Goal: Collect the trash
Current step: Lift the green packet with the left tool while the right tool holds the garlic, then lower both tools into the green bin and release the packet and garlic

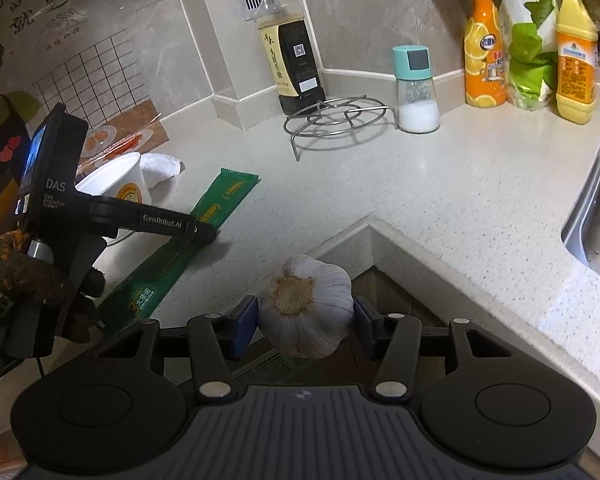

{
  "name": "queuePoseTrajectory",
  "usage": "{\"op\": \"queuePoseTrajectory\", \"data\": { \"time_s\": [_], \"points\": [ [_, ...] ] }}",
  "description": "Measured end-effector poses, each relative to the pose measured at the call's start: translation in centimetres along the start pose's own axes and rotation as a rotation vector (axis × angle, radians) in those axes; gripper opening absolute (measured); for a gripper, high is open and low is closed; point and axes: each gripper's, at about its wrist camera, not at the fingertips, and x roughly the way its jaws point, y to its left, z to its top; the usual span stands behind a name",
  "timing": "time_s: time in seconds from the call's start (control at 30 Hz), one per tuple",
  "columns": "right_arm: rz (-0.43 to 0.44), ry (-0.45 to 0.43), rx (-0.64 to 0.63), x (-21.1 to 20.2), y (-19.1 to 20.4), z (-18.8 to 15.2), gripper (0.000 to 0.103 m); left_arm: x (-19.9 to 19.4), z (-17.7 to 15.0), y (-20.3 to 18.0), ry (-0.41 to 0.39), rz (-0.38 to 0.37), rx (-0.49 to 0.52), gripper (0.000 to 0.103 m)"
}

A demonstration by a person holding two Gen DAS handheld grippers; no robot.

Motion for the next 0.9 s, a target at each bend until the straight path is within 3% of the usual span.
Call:
{"op": "queuePoseTrajectory", "data": {
  "time_s": [0.1,0.2,0.47,0.6,0.73,0.9],
  "points": [
    [-0.007,0.004,-0.003,0.1,1.2,0.0,0.051,-0.5,-0.5,0.4,0.004,-0.058,-0.003,0.026],
    [-0.02,0.014,-0.013,0.3,2.8,0.3,0.051,-1.8,-1.6,1.2,-0.016,-0.066,0.007,0.022],
    [-0.058,0.033,-0.022,0.8,9.1,1.6,0.051,-7.4,-5.9,7.4,-0.059,-0.153,-0.153,0.021],
    [-0.038,0.036,0.039,0.4,11.8,1.7,0.051,-9.3,-7.5,9.5,-0.067,-0.229,-0.229,0.021],
    [0.027,0.071,0.075,0.1,13.2,0.7,0.051,-11.1,-8.3,9.6,-0.088,-0.268,-0.263,0.021],
    [0.007,0.067,0.05,-1.5,12.4,-0.8,0.051,-13.5,-9.7,6.6,-0.11,-0.29,-0.264,0.021]
  ]
}}
